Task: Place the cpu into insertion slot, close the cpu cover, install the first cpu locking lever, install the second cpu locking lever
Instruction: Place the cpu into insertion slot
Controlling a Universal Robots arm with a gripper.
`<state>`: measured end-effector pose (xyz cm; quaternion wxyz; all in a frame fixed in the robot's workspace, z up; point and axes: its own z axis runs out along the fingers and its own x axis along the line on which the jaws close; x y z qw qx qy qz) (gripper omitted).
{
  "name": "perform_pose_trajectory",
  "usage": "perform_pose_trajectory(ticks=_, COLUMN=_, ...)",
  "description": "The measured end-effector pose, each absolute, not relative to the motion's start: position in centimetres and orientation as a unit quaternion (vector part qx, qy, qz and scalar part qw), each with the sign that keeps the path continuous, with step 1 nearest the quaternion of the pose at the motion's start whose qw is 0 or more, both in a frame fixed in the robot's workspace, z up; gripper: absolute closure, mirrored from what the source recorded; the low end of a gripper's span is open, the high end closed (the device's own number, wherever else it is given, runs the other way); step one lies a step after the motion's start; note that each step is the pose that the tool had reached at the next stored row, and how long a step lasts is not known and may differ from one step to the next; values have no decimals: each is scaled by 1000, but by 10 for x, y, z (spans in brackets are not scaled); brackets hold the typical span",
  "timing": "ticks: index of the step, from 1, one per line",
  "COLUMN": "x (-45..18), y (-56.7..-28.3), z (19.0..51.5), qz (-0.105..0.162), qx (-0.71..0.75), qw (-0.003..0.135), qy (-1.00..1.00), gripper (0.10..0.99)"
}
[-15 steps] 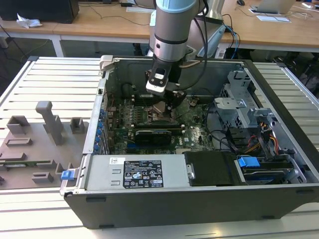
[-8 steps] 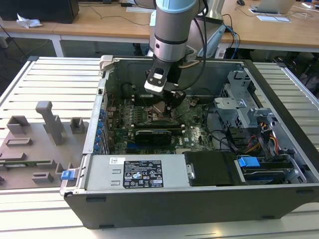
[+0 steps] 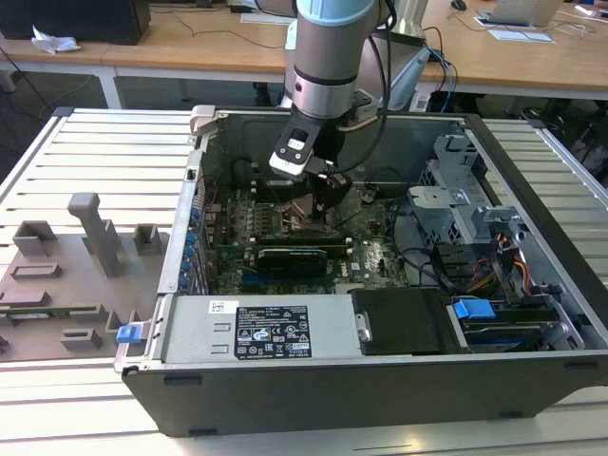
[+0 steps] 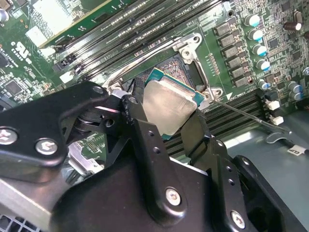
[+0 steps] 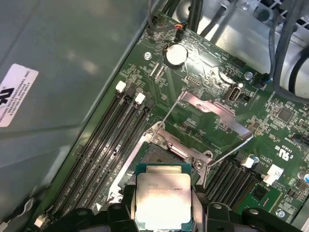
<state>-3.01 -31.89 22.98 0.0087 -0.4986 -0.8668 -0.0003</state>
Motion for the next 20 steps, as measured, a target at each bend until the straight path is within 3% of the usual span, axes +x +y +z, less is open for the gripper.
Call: perform_pose_trajectory(ticks=20, x=-30, y=-319, z=229, qz=-1, qx=-566, qw=9, qy=-824, gripper=541)
